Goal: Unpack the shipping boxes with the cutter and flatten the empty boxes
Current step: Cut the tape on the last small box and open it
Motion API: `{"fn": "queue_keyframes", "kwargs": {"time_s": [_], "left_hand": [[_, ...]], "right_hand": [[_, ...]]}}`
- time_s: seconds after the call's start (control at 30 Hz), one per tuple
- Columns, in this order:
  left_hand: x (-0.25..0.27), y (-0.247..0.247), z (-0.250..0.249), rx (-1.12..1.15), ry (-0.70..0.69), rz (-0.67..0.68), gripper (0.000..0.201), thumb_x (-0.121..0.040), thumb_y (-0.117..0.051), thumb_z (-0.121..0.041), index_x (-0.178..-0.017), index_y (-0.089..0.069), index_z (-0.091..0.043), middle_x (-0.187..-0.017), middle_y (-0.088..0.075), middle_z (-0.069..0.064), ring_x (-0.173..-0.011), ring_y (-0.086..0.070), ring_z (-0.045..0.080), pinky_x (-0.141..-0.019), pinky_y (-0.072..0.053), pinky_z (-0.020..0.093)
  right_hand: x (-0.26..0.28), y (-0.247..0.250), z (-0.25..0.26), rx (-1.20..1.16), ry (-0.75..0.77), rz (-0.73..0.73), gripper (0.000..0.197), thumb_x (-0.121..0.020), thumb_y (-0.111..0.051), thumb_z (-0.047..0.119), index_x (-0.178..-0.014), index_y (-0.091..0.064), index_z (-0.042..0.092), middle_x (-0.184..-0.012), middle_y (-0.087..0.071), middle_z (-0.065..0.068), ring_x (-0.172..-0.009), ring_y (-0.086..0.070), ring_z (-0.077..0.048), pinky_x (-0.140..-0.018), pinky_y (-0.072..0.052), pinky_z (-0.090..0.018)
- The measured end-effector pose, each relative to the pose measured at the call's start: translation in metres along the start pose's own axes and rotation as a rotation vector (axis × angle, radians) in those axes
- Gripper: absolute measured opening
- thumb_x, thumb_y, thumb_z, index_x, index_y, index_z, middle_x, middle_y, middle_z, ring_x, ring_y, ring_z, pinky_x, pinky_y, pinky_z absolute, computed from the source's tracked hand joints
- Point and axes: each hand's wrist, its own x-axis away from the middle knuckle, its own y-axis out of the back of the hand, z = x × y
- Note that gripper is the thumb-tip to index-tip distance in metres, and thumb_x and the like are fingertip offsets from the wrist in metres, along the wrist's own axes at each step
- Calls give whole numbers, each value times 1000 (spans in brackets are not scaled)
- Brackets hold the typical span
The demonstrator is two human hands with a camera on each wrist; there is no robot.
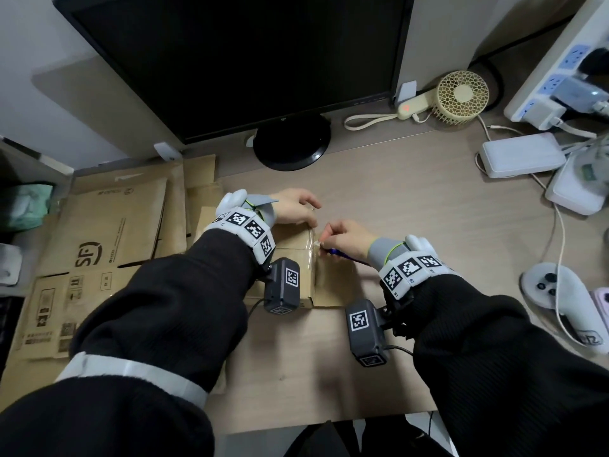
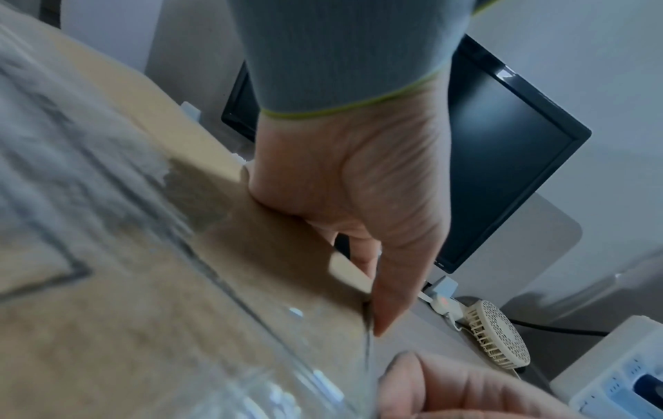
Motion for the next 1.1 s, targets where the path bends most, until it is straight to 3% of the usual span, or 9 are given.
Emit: {"fn": "queue_keyframes", "kwargs": {"time_s": [0.17, 0.27, 0.43, 0.53, 0.73, 0.83, 0.9, 1.1], "left_hand": [[1, 2, 7, 48, -14, 39, 42, -77, -75, -23, -112, -58, -39, -132, -50, -3, -119, -47, 13, -103, -35, 27], [-1, 2, 8, 71, -32, 30, 44, -78, -75, -19, -116, -60, -35, -131, -49, -2, -120, -45, 12, -96, -33, 22], [0, 2, 7, 106, -34, 35, 40, -76, -74, -15, -108, -61, -36, -127, -55, -1, -111, -49, 11, -92, -37, 23], [1, 1, 5, 130, -38, 28, 40, -78, -70, -11, -113, -62, -29, -114, -59, 0, -87, -52, 7, -72, -39, 17], [3, 3, 2, 143, -40, 29, 44, -80, -69, -9, -121, -60, -23, -111, -52, -2, -99, -48, 11, -67, -32, 8], [4, 2, 0, 151, -38, 29, 41, -80, -68, -8, -118, -60, -22, -98, -54, -5, -91, -49, 11, -65, -33, 8], [6, 2, -2, 156, -32, 29, 41, -81, -67, -7, -119, -59, -20, -85, -50, -11, -77, -48, 5, -60, -34, 7], [6, 3, -4, 153, 2, -7, 35, -80, -66, -5, -110, -55, -20, -82, -47, -13, -68, -44, -1, -54, -36, 9]], "right_hand": [[1, 2, 6, -128, 4, 4, 27, -91, -42, -9, -72, -45, 10, -48, -62, 0, -40, -52, -8, -42, -41, -17], [2, 0, 8, -118, 17, -29, 26, -92, -41, -7, -73, -44, 11, -47, -63, 1, -36, -49, -6, -44, -40, -18], [8, -5, 13, -16, 22, -52, 24, -92, -40, -2, -74, -42, 13, -65, -64, -7, -35, -43, -6, -45, -38, -18], [6, -5, 12, 20, 43, -63, 24, -94, -42, 3, -74, -42, 15, -68, -65, -5, -44, -41, -12, -49, -38, -19], [3, -8, 12, 37, 71, -82, 25, -94, -47, 3, -72, -45, 14, -74, -60, -9, -48, -45, -15, -50, -41, -19], [0, -8, 13, 65, 74, -64, 27, -91, -47, -2, -70, -45, 14, -72, -56, -8, -43, -48, -12, -47, -41, -18], [0, -7, 13, 92, 80, -44, 28, -88, -49, -6, -67, -47, 13, -67, -52, -5, -39, -48, -9, -44, -40, -16], [2, -3, 11, 106, 102, 5, 30, -85, -50, -10, -64, -50, 11, -72, -56, -9, -51, -48, -19, -46, -42, -19]]}}
